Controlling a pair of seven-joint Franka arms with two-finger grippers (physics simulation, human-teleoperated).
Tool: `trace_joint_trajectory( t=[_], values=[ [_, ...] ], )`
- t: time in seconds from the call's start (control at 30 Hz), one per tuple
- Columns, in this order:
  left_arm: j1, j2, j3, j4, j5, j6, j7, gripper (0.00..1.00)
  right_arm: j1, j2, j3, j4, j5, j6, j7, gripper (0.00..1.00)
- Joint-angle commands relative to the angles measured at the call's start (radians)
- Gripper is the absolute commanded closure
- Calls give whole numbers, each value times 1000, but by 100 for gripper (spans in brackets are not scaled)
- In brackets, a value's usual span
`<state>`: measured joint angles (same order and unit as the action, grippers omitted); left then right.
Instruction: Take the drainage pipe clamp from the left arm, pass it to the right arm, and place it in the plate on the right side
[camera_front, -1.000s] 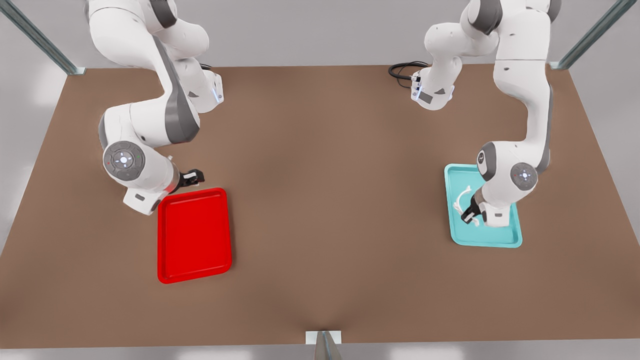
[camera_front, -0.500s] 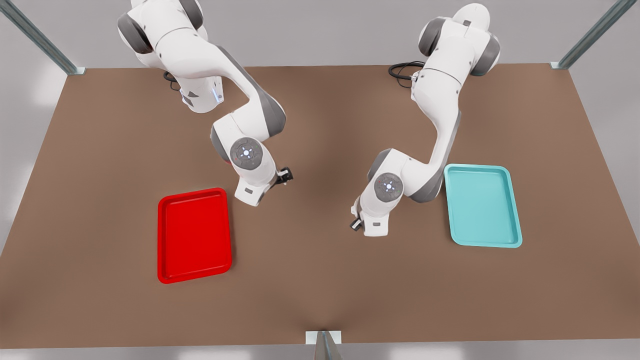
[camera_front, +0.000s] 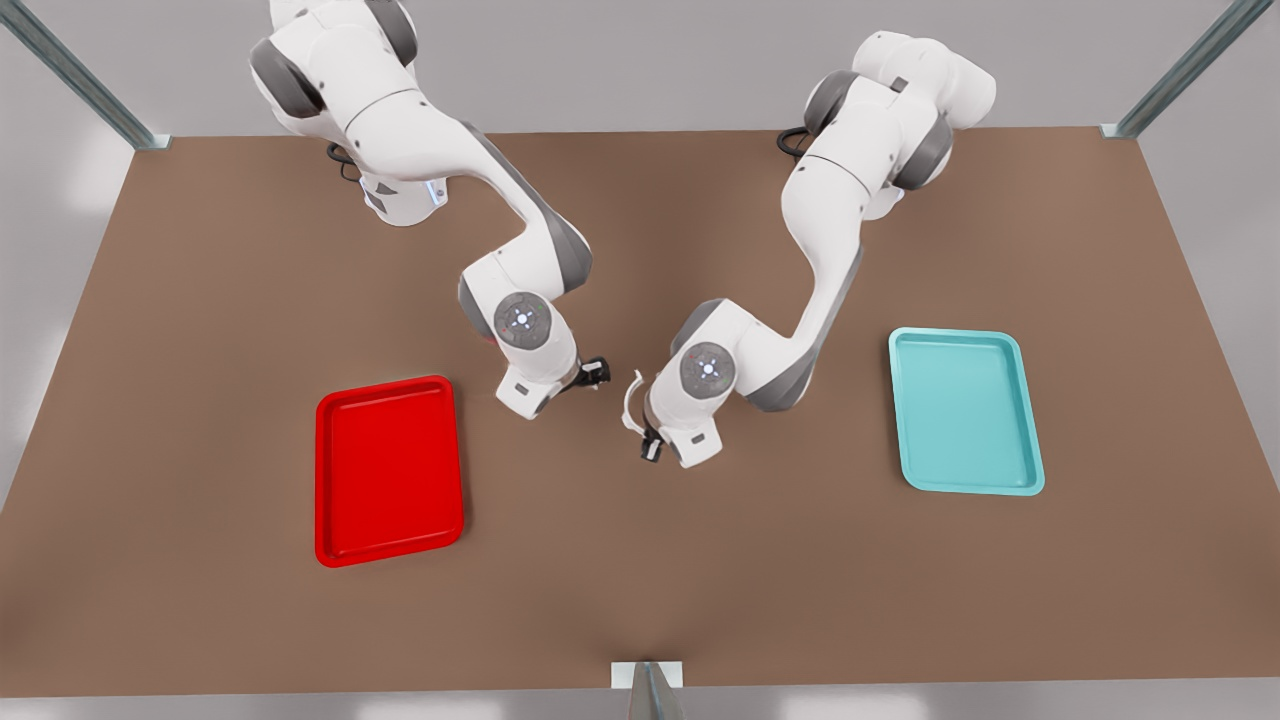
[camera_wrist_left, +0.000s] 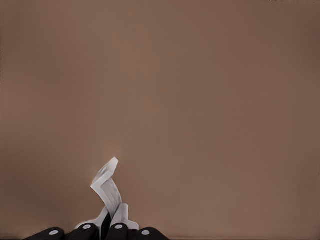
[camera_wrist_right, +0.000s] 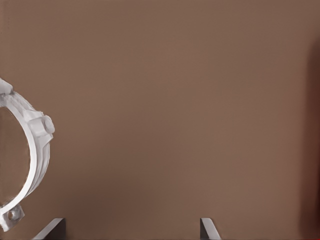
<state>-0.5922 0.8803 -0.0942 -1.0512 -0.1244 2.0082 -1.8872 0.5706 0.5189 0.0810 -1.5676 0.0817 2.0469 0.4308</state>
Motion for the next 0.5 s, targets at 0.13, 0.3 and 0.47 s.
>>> trace_joint_trajectory(
  t=[0.13, 0.3, 0.47],
  values=[
    [-21, 0, 2, 3, 2, 6, -478, 79, 49, 36, 0, 3, 20, 165, 289, 0],
    [-23, 0, 4, 3, 2, -3, -472, 79, 49, 46, 0, -9, 21, 182, 289, 0],
    [-21, -4, 2, 3, 14, -19, -297, 79, 55, 64, 0, -22, 21, 190, 289, 0]
  ],
)
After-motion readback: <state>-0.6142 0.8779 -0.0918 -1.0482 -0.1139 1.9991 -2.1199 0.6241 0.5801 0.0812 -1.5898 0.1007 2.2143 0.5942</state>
